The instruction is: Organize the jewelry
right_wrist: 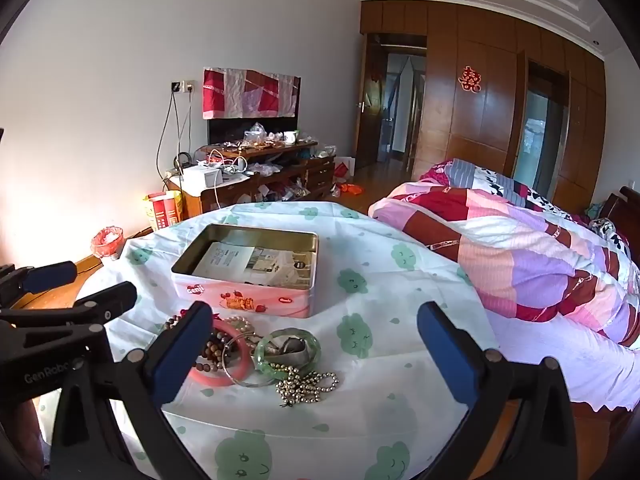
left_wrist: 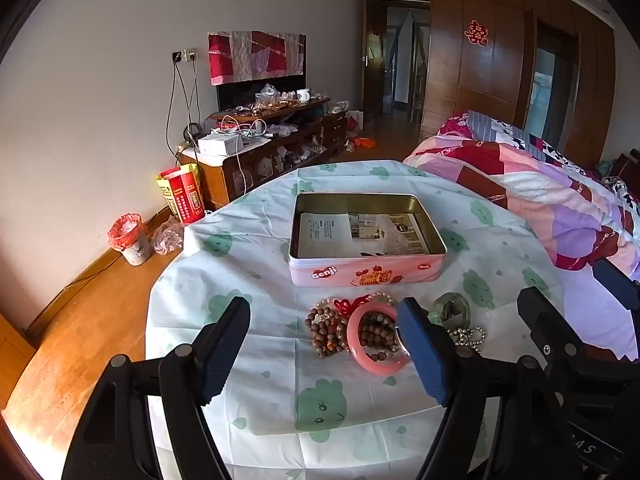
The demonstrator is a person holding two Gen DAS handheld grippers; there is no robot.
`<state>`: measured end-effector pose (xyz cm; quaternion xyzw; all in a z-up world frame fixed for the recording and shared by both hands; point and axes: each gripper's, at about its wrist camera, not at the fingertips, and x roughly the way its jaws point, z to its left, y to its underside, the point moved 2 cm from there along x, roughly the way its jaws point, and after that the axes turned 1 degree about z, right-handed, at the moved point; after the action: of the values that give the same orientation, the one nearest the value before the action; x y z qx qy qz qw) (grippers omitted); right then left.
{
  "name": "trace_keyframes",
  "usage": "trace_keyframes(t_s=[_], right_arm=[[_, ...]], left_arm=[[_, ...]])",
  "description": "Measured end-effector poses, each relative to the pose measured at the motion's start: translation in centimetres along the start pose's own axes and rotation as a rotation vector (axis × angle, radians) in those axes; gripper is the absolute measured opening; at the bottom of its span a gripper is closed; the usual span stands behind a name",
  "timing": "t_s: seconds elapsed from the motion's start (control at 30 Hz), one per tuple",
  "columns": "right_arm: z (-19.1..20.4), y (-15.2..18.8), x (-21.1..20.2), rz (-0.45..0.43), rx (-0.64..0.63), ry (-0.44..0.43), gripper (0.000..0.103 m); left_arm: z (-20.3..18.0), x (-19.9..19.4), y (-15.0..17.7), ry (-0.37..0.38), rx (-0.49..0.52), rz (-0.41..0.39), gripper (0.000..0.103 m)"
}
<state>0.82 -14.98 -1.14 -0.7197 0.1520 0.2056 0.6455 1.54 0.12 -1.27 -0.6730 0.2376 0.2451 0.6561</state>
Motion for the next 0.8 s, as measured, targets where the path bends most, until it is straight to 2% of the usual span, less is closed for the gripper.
trace_keyframes(t_s=[0.8], right_arm=[[0.1, 0.1, 0.2, 0.004, 0.007, -0.009, 0.103]], left_arm=[[0.9, 0.7, -0.1, -0.014, -0.023, 0.012, 0.076]])
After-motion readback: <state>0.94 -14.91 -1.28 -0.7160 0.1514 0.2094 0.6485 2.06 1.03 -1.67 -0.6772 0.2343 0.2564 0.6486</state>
